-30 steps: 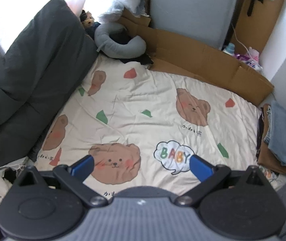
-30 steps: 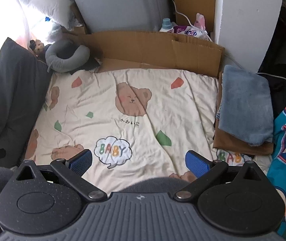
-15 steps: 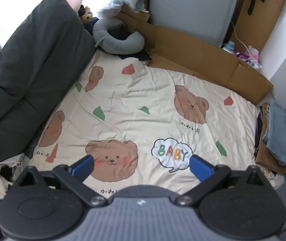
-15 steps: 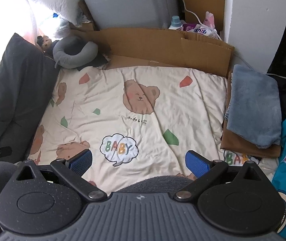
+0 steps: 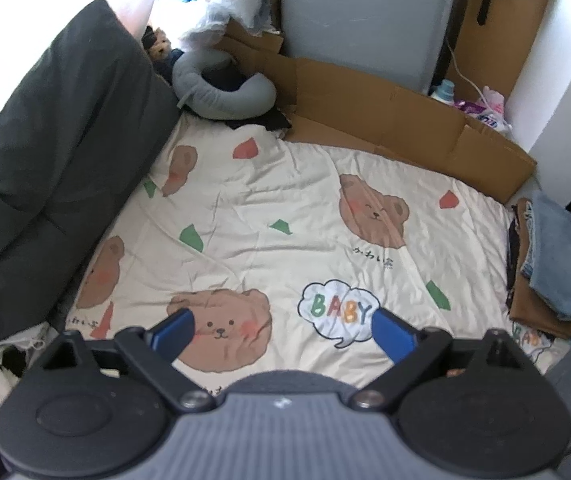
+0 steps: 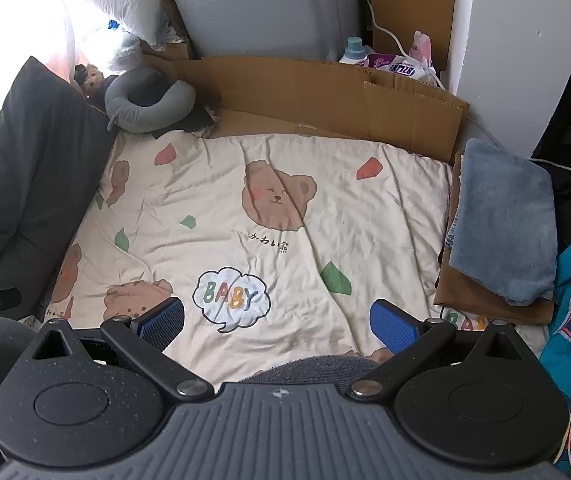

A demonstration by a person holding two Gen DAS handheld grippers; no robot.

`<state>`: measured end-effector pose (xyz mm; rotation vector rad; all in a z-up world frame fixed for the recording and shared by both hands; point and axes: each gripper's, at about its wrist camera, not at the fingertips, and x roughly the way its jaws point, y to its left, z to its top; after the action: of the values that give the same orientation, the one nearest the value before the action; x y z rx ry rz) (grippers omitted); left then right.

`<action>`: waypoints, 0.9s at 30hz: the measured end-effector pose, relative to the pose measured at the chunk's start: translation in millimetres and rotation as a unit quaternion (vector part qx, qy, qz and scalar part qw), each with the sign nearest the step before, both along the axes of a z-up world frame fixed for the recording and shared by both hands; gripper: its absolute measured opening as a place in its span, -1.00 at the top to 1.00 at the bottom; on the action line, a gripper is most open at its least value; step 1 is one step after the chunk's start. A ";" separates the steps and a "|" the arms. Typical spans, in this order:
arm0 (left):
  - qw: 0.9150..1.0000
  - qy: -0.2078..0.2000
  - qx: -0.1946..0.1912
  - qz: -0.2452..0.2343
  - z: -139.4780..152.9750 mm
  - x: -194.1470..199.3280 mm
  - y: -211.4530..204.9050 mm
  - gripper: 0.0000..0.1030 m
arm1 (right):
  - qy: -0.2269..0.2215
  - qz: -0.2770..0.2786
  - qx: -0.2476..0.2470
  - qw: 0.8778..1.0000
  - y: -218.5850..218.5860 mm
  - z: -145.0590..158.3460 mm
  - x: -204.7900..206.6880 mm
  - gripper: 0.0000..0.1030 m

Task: Fold clothes

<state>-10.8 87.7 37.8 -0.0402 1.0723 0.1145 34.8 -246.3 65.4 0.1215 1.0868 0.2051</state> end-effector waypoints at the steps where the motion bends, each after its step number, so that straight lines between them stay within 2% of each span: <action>1: 1.000 0.000 -0.001 -0.001 0.2 0.1 -0.6 -0.86 | -0.001 -0.001 -0.001 1.000 0.1 -0.1 -1.2 -0.98; 27: 1.000 -0.008 -0.015 -0.008 -0.1 2.5 0.1 -0.82 | -0.007 -0.003 -0.013 1.000 0.0 0.8 -4.3 -0.98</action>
<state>-8.4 87.9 37.8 -0.0585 1.0592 0.0833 30.6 -246.4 66.3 0.0989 1.0744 0.1860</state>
